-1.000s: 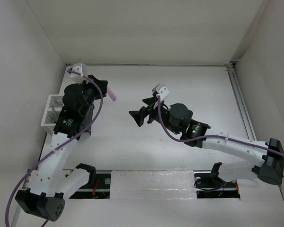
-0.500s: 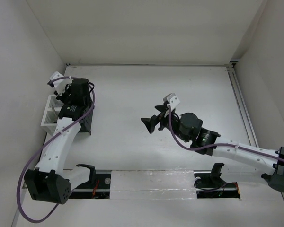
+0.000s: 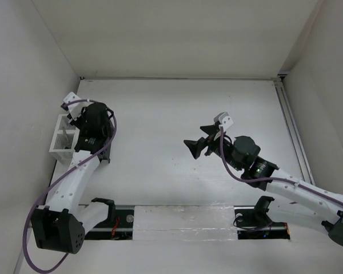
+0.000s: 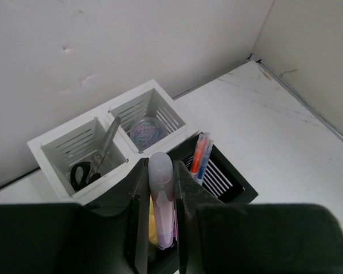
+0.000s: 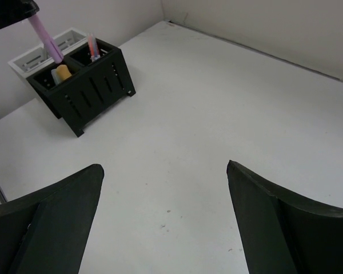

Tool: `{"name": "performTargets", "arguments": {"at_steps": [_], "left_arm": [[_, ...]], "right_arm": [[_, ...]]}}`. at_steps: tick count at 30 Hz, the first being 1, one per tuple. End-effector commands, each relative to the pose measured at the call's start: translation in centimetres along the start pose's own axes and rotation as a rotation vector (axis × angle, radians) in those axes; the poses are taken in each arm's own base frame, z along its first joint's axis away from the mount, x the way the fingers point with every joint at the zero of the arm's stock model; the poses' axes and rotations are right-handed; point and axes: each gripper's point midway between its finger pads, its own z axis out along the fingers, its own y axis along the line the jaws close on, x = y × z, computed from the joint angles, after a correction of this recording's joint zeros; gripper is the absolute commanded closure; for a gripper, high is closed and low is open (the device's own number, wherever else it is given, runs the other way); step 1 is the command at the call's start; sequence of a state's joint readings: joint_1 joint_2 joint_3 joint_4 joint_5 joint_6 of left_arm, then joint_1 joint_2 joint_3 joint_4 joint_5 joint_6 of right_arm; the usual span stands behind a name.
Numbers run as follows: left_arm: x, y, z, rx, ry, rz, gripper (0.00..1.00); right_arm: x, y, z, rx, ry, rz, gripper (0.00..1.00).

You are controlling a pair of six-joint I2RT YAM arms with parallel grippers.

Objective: Sort the stationery into containers
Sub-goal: Place the pen in the storage box.

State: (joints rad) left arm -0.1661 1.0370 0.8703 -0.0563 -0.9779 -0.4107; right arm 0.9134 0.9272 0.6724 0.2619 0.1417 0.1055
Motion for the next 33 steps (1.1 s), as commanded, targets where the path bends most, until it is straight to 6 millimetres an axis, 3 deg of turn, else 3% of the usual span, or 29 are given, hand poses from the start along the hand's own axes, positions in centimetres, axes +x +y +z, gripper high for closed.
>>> {"name": "performTargets", "arguments": {"at_steps": [1,6,11,33], "left_arm": [[-1.8,-1.5,0.3,0.039,-0.058,-0.020,1.00],[-1.1,-3.1,0.9,0.091,-0.056,0.014,1.00],[-0.2,-3.4,1.3,0.084,-0.041,0.039,1.00],[3.2,-1.2,2.0,-0.015,0.000,0.117,1.00]], "right_arm": [[-1.3,0.8,-0.1,-0.064,-0.051,0.018,0.05],[-1.6,1.0,-0.3,-0.074,-0.058,0.019,0.05],[-1.1,1.1,-0.3,-0.082,-0.048,0.018,0.05],[-1.2,1.3,-0.5,-0.094,-0.056,0.018,0.05]]}}
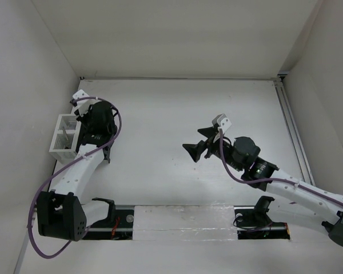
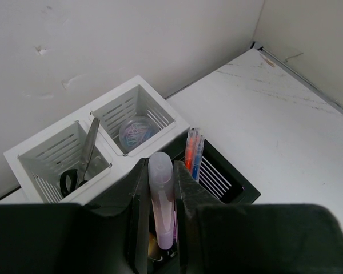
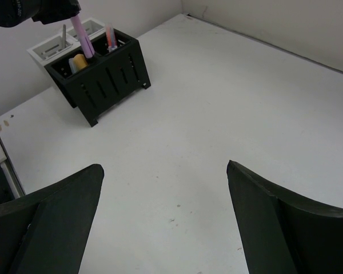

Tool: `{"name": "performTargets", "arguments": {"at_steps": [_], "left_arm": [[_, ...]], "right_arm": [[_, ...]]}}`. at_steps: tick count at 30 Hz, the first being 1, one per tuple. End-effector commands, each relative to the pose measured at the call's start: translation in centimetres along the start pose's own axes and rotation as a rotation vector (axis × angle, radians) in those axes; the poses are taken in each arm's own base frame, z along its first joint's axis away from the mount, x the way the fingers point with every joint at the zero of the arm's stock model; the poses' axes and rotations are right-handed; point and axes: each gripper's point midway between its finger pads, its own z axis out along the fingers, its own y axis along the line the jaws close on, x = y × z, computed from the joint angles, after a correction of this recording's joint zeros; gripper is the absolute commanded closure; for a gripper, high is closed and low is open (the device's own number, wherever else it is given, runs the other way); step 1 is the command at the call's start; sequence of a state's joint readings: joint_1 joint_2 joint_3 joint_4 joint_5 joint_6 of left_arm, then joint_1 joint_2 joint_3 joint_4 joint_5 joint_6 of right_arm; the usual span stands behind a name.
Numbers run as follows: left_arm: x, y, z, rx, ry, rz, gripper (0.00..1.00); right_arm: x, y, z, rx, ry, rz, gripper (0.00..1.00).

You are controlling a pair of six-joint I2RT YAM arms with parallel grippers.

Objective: Sort the stationery into containers
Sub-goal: Place the pen in the storage box.

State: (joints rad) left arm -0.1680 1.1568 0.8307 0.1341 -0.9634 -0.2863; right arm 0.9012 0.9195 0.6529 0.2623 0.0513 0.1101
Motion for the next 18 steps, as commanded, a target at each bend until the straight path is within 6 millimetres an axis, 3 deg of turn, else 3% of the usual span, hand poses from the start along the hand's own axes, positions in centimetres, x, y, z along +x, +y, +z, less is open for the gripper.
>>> {"name": "performTargets", "arguments": {"at_steps": [1,6,18], "left_arm": [[1.2,0.5,0.1,-0.020,0.017,0.019,0.98],[1.9,0.7,0.1,-0.028,0.036,0.042,1.00],[0.0,2.1,-1.4,-0.072,-0.014,0.012,1.00]], "right_arm": [[-2.0,0.3,-0.3,-0.018,-0.078,0.011,0.05],[-2.3,0.3,-0.4,-0.020,-0.087,0.012,0.05],[-1.8,0.3,-0.5,-0.018,-0.078,0.011,0.05]]}}
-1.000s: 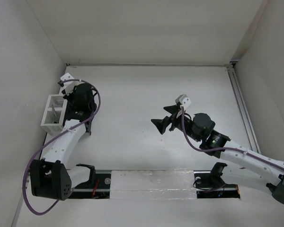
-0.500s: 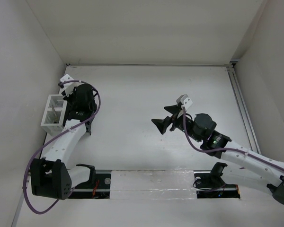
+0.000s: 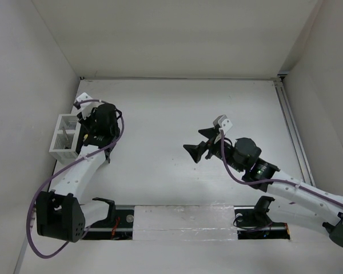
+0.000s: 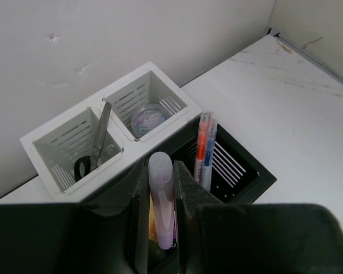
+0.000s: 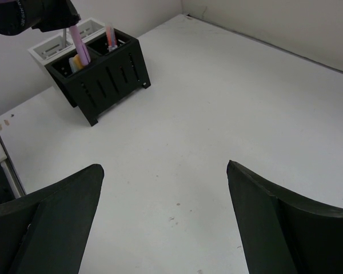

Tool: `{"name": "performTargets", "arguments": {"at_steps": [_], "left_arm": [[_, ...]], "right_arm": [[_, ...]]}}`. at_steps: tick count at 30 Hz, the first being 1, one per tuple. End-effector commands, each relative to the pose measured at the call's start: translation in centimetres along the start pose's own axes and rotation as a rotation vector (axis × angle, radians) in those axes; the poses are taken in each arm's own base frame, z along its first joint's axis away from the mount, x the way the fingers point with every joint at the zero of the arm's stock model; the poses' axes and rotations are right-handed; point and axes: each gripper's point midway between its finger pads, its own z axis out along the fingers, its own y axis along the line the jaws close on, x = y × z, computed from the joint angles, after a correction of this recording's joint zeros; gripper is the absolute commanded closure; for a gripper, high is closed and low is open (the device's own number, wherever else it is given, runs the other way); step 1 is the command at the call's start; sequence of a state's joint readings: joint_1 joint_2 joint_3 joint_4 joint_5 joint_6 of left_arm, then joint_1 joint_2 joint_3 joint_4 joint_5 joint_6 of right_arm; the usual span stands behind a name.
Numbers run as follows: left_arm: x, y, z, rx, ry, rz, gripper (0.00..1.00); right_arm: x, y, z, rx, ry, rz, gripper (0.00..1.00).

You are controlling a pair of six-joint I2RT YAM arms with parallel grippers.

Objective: Sort the stationery into containers
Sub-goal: Place the pen in the storage box.

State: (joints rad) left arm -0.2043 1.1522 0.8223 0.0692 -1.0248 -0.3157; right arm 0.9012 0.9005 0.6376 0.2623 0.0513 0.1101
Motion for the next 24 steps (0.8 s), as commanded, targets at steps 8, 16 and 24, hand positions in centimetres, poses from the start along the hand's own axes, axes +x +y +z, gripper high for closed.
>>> {"name": "performTargets", "arguments": {"at_steps": [8,16,24], "left_arm": [[0.1,1.1,-0.3,-0.036,-0.006,0.010,1.00],[1.2,0.4,0.0,-0.012,0.024,0.035,0.91],[1.2,0.5,0.0,-0.022,0.020,0.022,0.71]], "right_arm": [[-2.2,0.3,-0.4,-0.019,-0.085,0.012,0.05],[-2.5,0.3,-0.6,-0.020,-0.094,0.012,0.05],[-2.7,0.4,-0.6,-0.022,-0.103,0.012,0.05]]}}
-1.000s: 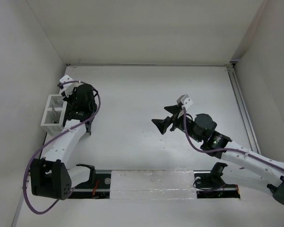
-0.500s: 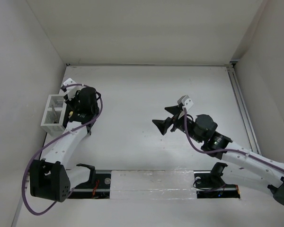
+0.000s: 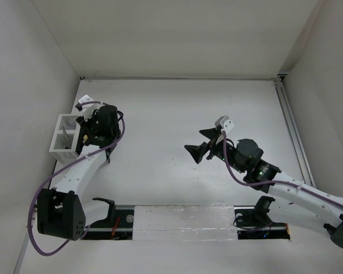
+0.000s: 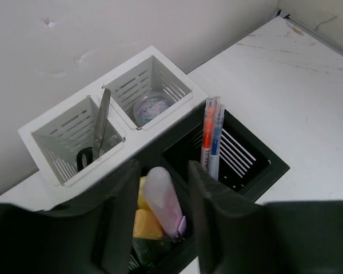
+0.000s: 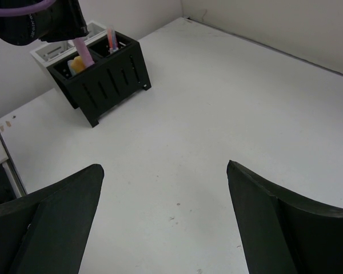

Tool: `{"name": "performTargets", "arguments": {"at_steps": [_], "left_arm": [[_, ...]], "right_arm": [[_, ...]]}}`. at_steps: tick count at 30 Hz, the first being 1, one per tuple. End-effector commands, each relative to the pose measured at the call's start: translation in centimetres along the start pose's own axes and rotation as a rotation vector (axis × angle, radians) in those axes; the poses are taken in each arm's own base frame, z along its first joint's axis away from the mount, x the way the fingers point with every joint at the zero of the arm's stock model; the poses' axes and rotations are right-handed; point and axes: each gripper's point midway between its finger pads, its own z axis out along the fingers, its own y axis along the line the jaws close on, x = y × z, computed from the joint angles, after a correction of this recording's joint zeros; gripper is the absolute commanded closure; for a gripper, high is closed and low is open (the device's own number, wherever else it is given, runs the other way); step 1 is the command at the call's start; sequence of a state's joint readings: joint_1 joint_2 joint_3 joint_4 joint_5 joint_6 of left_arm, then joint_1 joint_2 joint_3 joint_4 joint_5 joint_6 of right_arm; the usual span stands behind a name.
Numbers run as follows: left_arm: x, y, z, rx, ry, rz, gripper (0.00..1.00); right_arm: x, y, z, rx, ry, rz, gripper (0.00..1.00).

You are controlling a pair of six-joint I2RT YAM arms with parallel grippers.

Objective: Sort the stationery into containers
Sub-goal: Place the pen in the storage box, then reset both arms

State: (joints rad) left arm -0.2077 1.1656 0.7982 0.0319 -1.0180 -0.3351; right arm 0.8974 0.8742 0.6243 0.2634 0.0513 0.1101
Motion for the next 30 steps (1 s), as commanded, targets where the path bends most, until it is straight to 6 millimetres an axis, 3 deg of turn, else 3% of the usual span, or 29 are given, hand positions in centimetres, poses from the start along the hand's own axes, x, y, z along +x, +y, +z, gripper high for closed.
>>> {"name": "performTargets", "arguments": {"at_steps": [1,2,5,9,12,24,26,27,29,30], "left_arm": [[-0.8,0.3,0.0,-0.018,-0.016,-0.025,0.63],[-0.8,0.3,0.0,-0.018,-0.016,-0.025,0.46],[-1.4,0.7,-0.4,-0.014,-0.025,-0.054,0.20],[-3.2,1.1,-1.2,0.007,-0.045,-0.101,0.16],[-5.8,1.5,-2.4,0.069,-0.073,-0.147,0.01],[-12.1,3.7,-7.5,0.300,-0.148,-0.349,0.00],[-12.1,3.3,-8.3,0.357,-0.108,-0.344,0.00],[-10.7,3.4,-8.6,0.360,-0.045,-0.330,0.00],[-10.0,3.1,-9.7,0.423,0.012,-0.331,0.00],[-9.6,3.0,-10.1,0.444,0.033,-0.326,0.00]], "right_arm": [[-2.0,0.4,-0.1,-0.022,-0.079,0.011,0.05],[-2.0,0.4,-0.1,-0.022,-0.079,0.011,0.05],[-2.0,0.4,-0.1,-0.022,-0.079,0.011,0.04],[-2.0,0.4,-0.1,-0.022,-0.079,0.011,0.04],[-1.8,0.4,0.1,-0.022,-0.078,0.011,0.04],[0.0,0.3,1.1,-0.015,-0.026,0.020,0.04],[-0.7,-0.3,1.5,0.024,-0.032,0.020,0.03],[-0.3,-0.9,1.9,0.063,-0.007,0.031,0.00],[0.1,-2.8,1.4,0.187,0.056,0.057,0.00],[-1.7,-3.3,1.3,0.227,0.039,0.066,0.00]]}}
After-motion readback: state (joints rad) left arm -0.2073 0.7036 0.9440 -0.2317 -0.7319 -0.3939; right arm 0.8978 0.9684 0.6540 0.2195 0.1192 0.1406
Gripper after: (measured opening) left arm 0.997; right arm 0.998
